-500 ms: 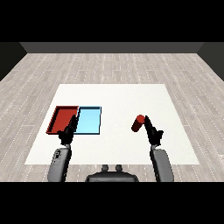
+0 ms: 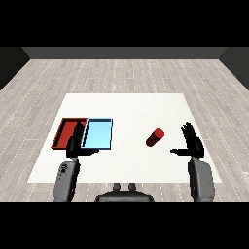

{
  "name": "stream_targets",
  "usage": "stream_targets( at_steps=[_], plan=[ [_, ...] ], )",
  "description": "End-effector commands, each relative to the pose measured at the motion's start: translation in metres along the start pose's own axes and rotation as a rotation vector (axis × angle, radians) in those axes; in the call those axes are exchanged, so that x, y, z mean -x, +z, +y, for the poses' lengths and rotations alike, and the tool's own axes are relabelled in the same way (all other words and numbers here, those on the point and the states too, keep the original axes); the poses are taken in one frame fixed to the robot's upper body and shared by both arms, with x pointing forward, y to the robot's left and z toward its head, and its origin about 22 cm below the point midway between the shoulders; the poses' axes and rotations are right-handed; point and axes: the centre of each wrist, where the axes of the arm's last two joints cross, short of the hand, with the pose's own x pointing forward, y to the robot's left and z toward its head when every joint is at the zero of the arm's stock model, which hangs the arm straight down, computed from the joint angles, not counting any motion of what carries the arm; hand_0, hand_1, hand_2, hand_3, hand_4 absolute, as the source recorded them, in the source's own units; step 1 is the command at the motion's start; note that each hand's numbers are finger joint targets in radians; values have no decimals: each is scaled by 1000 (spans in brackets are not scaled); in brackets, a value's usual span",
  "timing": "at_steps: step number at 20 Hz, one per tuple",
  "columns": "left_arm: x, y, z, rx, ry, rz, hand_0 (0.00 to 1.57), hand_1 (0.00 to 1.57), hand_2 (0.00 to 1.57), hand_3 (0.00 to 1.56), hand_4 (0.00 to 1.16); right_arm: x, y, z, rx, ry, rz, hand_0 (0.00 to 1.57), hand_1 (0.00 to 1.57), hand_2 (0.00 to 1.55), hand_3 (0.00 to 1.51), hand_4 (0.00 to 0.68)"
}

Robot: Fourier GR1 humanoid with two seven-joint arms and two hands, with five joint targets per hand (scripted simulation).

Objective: Pick the red can and put it in the red box

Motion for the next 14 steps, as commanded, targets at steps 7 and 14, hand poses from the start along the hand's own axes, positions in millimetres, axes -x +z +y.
stream_targets(
  at_steps=[7,14],
  plan=[
    [12,23,6,0,25,-179,0,0,0,0,0,44,2,-50,-22,-59,-153,0,0,0,0,0],
    [21,1,-15,-3,48,-208,0,0,0,0,0,36,-20,-43,-54,-61,-131,0,0,0,0,0]
  ],
)
